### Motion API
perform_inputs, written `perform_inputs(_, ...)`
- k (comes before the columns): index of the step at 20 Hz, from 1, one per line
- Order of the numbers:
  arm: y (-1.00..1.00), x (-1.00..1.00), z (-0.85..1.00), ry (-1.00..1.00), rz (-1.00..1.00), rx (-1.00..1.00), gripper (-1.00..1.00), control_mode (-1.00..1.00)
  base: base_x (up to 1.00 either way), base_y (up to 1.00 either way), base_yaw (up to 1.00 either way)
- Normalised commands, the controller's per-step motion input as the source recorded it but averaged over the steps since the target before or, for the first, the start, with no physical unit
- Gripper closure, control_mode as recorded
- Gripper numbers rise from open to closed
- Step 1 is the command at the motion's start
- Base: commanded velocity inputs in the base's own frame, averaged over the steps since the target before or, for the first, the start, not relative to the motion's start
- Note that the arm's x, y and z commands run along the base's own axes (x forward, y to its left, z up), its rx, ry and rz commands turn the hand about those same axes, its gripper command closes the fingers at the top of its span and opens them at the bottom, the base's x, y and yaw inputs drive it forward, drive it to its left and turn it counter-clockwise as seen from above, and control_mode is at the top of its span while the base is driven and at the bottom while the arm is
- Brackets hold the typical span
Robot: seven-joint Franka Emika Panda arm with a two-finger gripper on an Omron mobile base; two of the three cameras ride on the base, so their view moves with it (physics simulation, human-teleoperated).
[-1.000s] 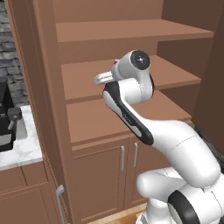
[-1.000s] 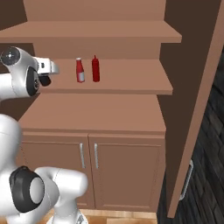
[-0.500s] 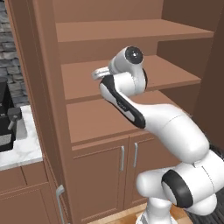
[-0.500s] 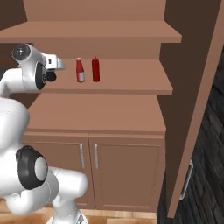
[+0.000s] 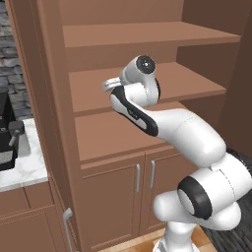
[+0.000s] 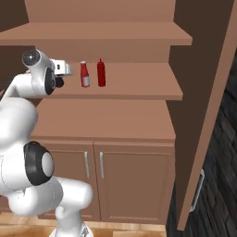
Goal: There are various items on the counter. Only move the condiments/shakers into the cabinet.
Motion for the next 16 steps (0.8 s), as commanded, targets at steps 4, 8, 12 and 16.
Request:
perform_inputs(4, 0.06, 0.19, -0.22, 0.00, 0.00, 0.00, 1.00, -1.00, 0.00, 0.00, 0.00)
perform_inputs(8, 0.08, 0.16, -0.10, 0.00, 0.00, 0.00, 1.00, -1.00, 0.00, 0.00, 0.00)
perform_inputs(12, 0.05, 0.19, -0.02, 0.00, 0.00, 0.00, 1.00, -1.00, 0.00, 0.00, 0.00)
perform_inputs(16, 0.00, 0.18, -0.01, 0.00, 0.00, 0.00, 1.00, -1.00, 0.00, 0.00, 0.00)
